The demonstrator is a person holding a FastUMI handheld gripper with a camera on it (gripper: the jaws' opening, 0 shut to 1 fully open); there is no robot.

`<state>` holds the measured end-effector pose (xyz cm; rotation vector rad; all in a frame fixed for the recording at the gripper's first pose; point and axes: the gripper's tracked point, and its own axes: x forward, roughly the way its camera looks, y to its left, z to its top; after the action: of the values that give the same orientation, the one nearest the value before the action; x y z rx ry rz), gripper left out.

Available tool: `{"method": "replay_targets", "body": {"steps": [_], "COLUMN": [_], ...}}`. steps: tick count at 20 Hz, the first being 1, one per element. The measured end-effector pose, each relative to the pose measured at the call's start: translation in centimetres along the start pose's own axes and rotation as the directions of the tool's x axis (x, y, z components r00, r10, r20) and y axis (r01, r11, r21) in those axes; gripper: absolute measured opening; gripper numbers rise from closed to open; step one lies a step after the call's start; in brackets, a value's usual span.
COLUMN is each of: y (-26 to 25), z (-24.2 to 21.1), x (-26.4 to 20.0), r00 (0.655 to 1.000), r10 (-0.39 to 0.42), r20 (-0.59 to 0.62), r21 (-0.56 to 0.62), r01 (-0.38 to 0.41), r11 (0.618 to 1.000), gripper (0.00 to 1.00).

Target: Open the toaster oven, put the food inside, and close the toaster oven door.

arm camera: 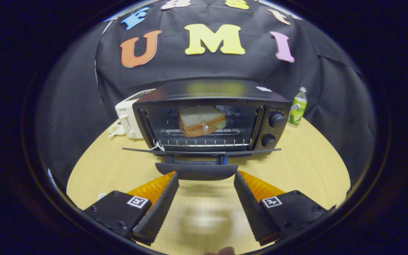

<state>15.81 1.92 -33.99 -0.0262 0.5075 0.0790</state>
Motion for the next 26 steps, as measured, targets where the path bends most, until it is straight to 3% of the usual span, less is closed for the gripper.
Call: {"method": "replay_targets", "body": {"steps": [5, 11, 16, 19, 26], "y": [0.4, -0.3, -1.3, -1.9, 0.4], "z": [2.6, 8.2, 14.0, 18.0, 24.7], "x": [0.1, -4.6, -12.2, -17.8, -29.2], "r00": [0.999, 0.988, 0.964, 0.934, 0.862], "r10": [0.002, 0.002, -0.014, -0.044, -0.012], "r20": [0.047, 0.153, 0.264, 0.355, 0.507], "r21": [-0.013, -0.01, 0.016, 0.025, 0.034], "r01": [-0.002, -0.001, 0.01, 0.037, -0.006], "r11": [1.0, 1.0, 1.0, 0.999, 0.999], "gripper": [1.0, 1.0, 1.0, 1.0, 1.0]}}
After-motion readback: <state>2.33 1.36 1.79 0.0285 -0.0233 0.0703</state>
